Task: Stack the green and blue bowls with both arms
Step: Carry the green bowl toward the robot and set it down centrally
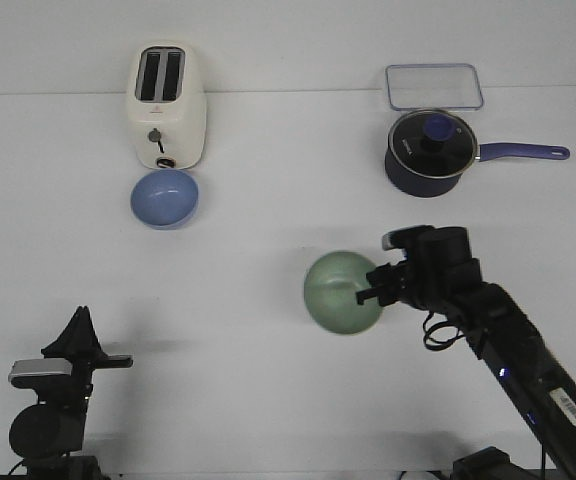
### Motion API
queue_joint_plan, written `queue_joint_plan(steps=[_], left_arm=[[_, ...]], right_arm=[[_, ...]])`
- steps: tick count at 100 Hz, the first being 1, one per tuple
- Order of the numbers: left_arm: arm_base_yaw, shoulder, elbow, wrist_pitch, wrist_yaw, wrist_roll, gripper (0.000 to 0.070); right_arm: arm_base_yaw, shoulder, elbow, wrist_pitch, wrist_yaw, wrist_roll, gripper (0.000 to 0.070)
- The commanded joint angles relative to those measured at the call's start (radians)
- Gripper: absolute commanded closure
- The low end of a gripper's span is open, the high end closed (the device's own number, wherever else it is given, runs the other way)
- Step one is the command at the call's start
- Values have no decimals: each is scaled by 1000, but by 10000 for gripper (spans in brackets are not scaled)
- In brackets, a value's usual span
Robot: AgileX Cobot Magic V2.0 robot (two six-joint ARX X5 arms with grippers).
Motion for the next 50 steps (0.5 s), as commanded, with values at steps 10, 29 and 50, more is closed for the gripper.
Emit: queue_joint_plan(steps=[10,29,50], left_arm=[[1,-1,-20,10,-1,1,685],[1,-1,-20,10,-1,-86,685],[1,-1,-20,10,-1,-212,685]], right_arm=[[144,30,-56,62,48,62,700],[257,85,-62,85,145,70,700],[280,172,-63,92,196,64,700]])
